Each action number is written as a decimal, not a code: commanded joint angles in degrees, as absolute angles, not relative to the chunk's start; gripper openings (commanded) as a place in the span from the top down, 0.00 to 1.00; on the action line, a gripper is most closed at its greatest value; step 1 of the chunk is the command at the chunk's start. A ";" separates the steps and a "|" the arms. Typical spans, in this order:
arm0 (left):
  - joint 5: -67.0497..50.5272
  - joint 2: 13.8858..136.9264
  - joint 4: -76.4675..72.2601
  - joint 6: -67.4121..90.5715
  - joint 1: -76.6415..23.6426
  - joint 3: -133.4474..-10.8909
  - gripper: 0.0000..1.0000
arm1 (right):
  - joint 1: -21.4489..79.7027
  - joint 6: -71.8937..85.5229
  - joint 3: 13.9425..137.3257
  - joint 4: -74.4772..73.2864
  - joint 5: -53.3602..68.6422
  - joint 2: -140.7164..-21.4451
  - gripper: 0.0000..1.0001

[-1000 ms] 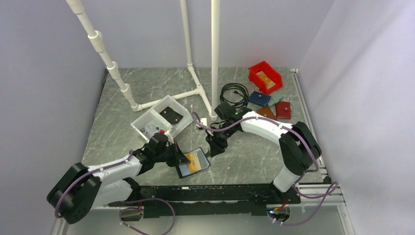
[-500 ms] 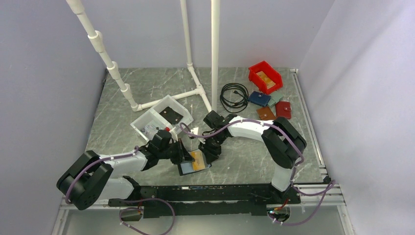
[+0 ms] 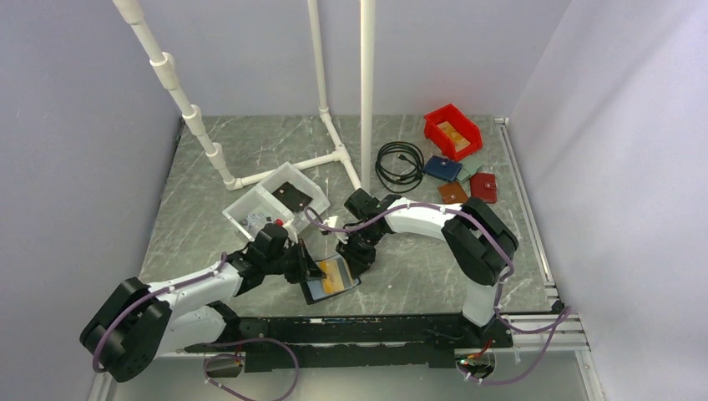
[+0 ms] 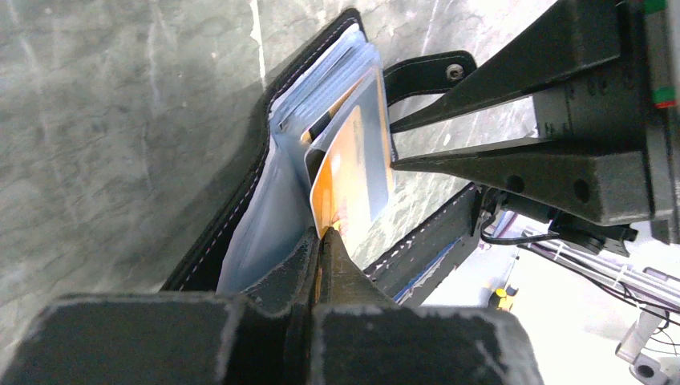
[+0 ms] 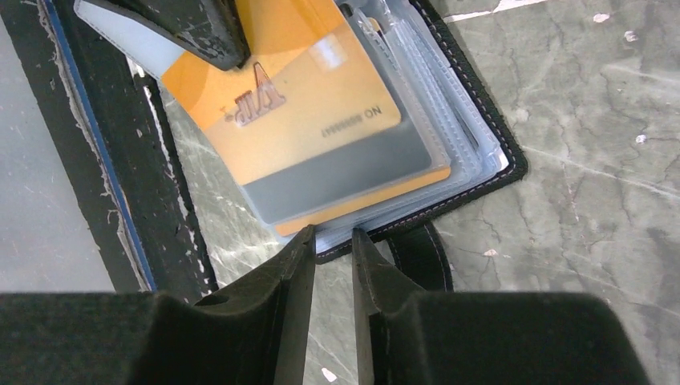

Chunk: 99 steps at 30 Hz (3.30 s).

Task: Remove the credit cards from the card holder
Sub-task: Remove the credit card from the card holder, then place the credit card in the storage box.

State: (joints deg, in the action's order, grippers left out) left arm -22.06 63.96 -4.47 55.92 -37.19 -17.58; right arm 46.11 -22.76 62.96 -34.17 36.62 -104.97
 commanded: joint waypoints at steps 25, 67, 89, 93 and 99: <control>-19.79 48.78 15.70 55.70 -37.07 -16.15 1.00 | 44.43 -19.95 64.41 -30.55 19.25 -105.11 0.76; -35.14 54.57 -6.28 25.57 -37.01 -32.94 1.00 | 18.53 -44.46 65.79 -50.55 61.13 -78.10 0.49; -43.71 79.32 -5.10 10.97 -29.75 -60.26 1.00 | 4.62 -51.04 62.47 -52.50 72.69 -75.13 0.38; -47.09 82.43 -3.98 14.42 -28.05 -62.40 1.00 | 4.11 -54.92 62.25 -54.67 73.66 -76.98 0.38; -44.53 79.98 -3.05 11.32 -28.09 -60.14 1.00 | 4.05 -61.85 62.71 -59.18 75.38 -80.68 0.38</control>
